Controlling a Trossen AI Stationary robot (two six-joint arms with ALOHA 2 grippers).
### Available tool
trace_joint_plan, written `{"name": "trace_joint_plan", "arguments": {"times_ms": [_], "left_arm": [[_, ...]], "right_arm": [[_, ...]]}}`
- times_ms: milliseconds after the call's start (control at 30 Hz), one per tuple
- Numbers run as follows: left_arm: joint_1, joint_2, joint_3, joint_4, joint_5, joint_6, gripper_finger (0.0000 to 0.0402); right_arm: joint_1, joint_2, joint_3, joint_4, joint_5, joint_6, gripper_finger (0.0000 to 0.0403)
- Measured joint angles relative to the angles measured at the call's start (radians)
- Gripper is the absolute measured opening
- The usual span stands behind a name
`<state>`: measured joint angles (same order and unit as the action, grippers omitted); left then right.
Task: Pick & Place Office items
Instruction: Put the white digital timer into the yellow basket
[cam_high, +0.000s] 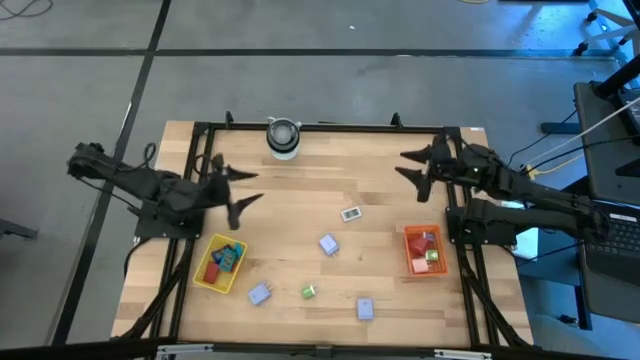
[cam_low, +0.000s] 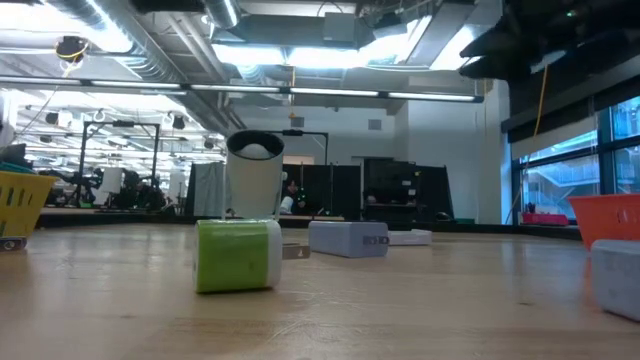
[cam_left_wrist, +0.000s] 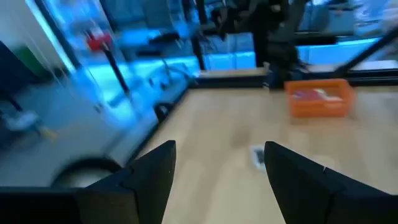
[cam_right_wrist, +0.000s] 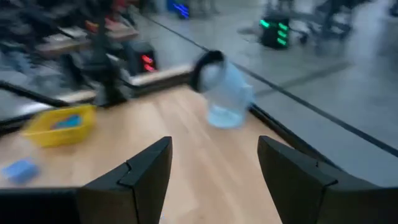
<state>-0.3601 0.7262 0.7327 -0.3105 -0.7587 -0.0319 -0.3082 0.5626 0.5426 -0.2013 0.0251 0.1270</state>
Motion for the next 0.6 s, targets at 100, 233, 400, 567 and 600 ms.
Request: {"name": "trace_joint_plan", "arguments": {"times_ms": [100,233,400,567,600], "left_arm": [[0.105,0.035,-0.050,0.179,0.123,0.102,0.0239],[0.247,0.063,-0.114,0.329,0.222,0.149,0.0239],[0.431,0.075,-0.231,0.531,0.342,0.089,0.0239],[0.568,0.072,-0.348,0.723,0.539,0.035,0.0239],[0.587,0.071,-0.363,0.751,0.560,0.026,0.0239]], "right_arm": [[0.000,0.061,0.081,-0.129,0.047,-0.024,0.0240],[0.000,0.160,0.218,-0.297,-0.056,-0.122,0.0240],[0.000,0.297,0.341,-0.447,-0.211,-0.227,0.0240],[-0.010,0.416,0.374,-0.482,-0.229,-0.265,0.0240],[-0.014,0.438,0.374,-0.484,-0.232,-0.273,0.0240]]}}
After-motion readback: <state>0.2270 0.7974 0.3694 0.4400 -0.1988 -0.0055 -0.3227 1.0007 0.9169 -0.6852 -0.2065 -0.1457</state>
